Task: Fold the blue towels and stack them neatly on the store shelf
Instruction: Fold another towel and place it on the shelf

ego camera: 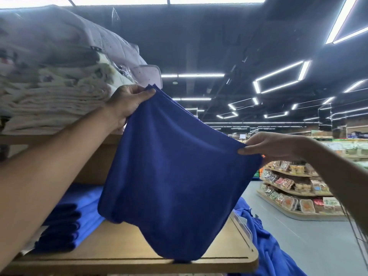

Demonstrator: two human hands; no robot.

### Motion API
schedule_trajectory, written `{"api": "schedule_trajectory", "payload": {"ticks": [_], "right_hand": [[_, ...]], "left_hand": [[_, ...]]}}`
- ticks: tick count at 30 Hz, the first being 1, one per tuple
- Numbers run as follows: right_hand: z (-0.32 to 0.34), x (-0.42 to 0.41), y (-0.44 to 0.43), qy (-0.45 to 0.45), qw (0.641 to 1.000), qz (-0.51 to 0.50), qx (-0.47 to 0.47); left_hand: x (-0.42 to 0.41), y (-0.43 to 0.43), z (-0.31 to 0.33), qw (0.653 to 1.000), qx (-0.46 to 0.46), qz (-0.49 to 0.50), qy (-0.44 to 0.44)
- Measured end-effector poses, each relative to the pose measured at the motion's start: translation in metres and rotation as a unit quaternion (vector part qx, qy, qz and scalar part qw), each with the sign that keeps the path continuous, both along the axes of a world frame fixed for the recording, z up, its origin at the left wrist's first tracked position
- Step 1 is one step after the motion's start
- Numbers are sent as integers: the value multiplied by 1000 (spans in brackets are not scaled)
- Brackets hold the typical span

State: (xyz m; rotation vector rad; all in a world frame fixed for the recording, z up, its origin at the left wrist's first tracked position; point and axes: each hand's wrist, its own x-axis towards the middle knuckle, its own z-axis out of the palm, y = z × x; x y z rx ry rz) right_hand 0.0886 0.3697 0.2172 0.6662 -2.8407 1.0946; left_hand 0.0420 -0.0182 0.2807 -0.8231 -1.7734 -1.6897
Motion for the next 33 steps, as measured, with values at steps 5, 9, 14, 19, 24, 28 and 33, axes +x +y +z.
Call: {"api": "schedule_trajectory", "payload": {"ticks": [5, 9, 14, 19, 24, 28, 33], "right_hand": [[-2, 2, 15, 51, 997, 20, -63], [-13, 4, 12, 104, 983, 41, -142], [-36, 13, -3, 172, 955, 59, -236], [-57, 20, -20, 166, 945, 79, -271], [-90, 10, -29, -14, 945, 94, -312], [-135, -12, -40, -123, 926, 10, -355], [-181, -37, -49, -157, 919, -23, -362]], "left_hand": [[14, -16, -22, 999, 19, 11, 41], [26, -38, -52, 986, -27, 107, 122], [50, -60, -98, 990, 40, 62, 122], [66, -78, -135, 994, 83, 2, 64], [46, -101, -177, 993, 72, -38, -87], [23, -113, -216, 984, 63, -19, -166], [-10, -113, -264, 970, 31, 10, -240]]}}
